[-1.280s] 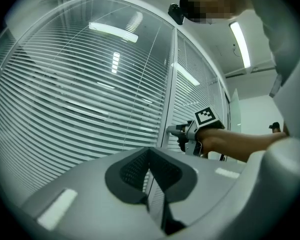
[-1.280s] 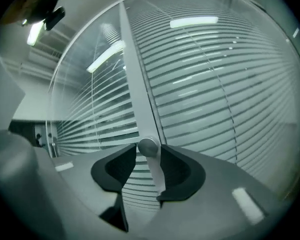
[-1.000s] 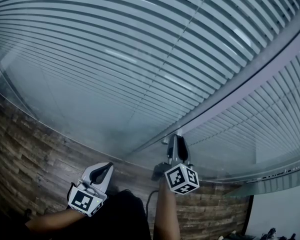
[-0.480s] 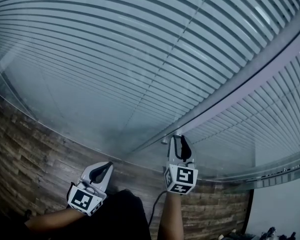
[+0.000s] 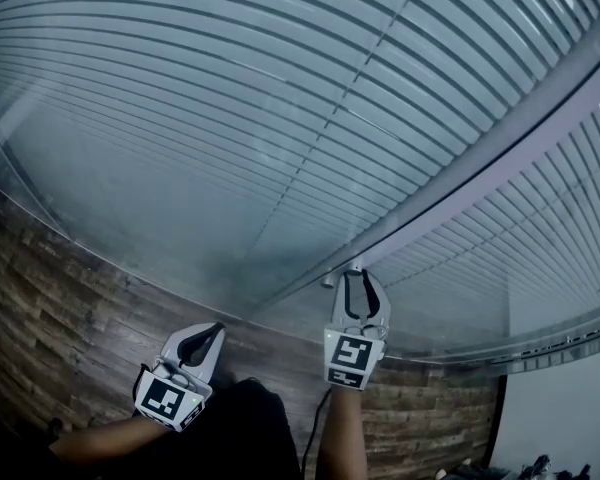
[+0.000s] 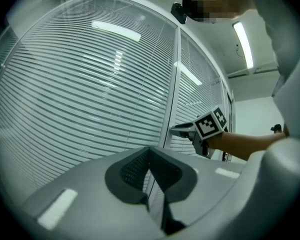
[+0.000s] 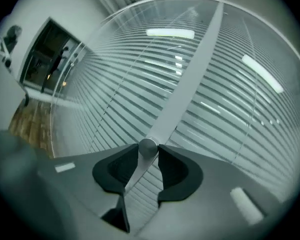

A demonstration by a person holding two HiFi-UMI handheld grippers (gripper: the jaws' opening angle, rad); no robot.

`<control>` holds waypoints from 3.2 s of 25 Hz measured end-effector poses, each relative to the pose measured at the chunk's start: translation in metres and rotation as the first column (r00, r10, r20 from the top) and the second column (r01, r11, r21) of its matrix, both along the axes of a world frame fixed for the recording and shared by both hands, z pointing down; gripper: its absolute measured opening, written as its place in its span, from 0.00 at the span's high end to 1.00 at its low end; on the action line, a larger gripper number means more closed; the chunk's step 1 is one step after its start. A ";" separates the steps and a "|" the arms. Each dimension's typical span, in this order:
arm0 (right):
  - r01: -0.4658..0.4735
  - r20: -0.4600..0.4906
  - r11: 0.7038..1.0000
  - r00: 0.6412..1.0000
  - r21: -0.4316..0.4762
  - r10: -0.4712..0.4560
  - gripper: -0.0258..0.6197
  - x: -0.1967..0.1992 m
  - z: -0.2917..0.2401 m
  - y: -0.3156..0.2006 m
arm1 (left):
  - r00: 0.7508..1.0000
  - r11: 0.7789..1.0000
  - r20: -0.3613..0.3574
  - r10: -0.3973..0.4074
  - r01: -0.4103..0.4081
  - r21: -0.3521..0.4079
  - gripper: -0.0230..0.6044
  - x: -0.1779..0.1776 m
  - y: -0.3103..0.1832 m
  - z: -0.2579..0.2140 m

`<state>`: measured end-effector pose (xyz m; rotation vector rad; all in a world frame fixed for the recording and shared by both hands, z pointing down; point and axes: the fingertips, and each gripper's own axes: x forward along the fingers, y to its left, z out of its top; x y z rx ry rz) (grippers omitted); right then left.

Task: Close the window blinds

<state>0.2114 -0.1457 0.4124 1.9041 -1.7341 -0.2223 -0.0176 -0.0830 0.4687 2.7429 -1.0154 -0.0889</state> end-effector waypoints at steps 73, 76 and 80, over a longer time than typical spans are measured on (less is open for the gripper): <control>-0.048 0.633 0.985 0.772 0.164 -0.067 0.73 0.004 0.007 0.003 | 0.995 0.998 0.090 0.039 -0.044 0.045 0.96 0.094 0.027 -0.006; -0.066 0.647 0.988 0.762 0.137 -0.039 0.74 0.004 0.009 0.001 | 0.989 0.992 0.114 0.089 -0.098 0.078 0.96 0.094 0.025 -0.013; -0.060 0.594 0.988 0.803 0.145 -0.038 0.76 0.002 0.014 0.003 | 0.985 0.989 0.121 0.122 -0.131 0.067 0.96 0.097 0.027 -0.005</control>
